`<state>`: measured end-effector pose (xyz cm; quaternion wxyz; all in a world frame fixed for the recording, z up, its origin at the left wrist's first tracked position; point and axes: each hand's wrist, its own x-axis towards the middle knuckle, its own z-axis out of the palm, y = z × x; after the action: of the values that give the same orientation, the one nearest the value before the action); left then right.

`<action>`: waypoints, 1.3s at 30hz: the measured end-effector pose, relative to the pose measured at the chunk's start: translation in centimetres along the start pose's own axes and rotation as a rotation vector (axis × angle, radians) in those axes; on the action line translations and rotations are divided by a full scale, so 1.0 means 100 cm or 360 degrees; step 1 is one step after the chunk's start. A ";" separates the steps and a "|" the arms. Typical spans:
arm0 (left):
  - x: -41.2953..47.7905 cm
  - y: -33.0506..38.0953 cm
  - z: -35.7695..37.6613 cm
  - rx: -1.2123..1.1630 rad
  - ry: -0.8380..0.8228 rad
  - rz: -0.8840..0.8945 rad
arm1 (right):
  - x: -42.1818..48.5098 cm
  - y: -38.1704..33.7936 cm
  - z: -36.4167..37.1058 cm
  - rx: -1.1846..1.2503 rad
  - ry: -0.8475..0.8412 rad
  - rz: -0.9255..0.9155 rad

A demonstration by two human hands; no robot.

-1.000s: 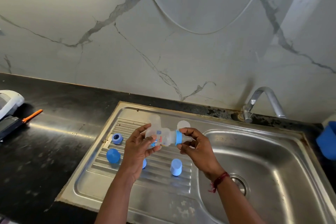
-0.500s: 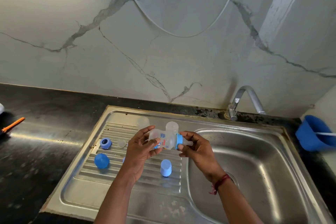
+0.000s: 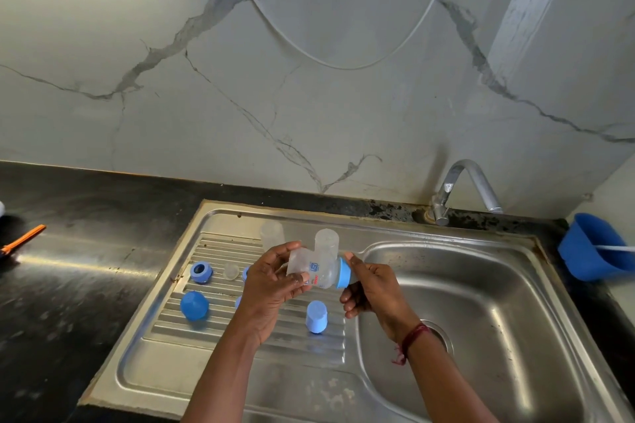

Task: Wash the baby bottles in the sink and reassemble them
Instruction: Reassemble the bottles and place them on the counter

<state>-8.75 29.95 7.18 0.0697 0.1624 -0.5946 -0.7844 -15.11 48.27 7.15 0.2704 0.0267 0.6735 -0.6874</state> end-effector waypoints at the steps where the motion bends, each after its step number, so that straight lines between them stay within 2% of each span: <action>1: -0.001 -0.002 0.000 0.0000 -0.0001 -0.0007 | 0.000 0.000 0.000 -0.0012 0.0028 0.0042; 8: -0.002 -0.006 0.000 -0.0038 -0.0003 -0.0034 | 0.001 -0.001 0.002 -0.0111 0.0093 0.0124; 14: 0.001 -0.006 0.005 0.0015 0.0041 -0.0037 | 0.002 0.004 0.001 0.0124 0.0107 -0.0123; 19: 0.003 -0.007 0.006 -0.0032 0.0096 -0.0034 | 0.002 0.007 -0.007 0.0278 -0.0034 -0.0252; 24: 0.005 -0.008 0.005 -0.0081 0.0111 -0.0059 | 0.004 0.011 -0.011 0.0029 -0.0126 -0.0434; 28: 0.005 -0.007 0.004 -0.0057 0.0075 -0.0056 | 0.004 0.011 -0.008 0.0026 -0.0110 -0.0397; 34: 0.005 -0.008 -0.001 -0.0022 0.0017 -0.0022 | 0.004 0.001 -0.001 -0.0046 -0.0087 -0.0181; 39: 0.007 -0.009 0.000 -0.0044 0.0094 -0.0037 | 0.008 0.002 -0.002 -0.0053 -0.0004 -0.0171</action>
<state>-9.34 29.95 6.19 0.0802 0.1914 -0.5794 -0.7882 -15.77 48.18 6.65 0.2343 -0.0149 0.6850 -0.6897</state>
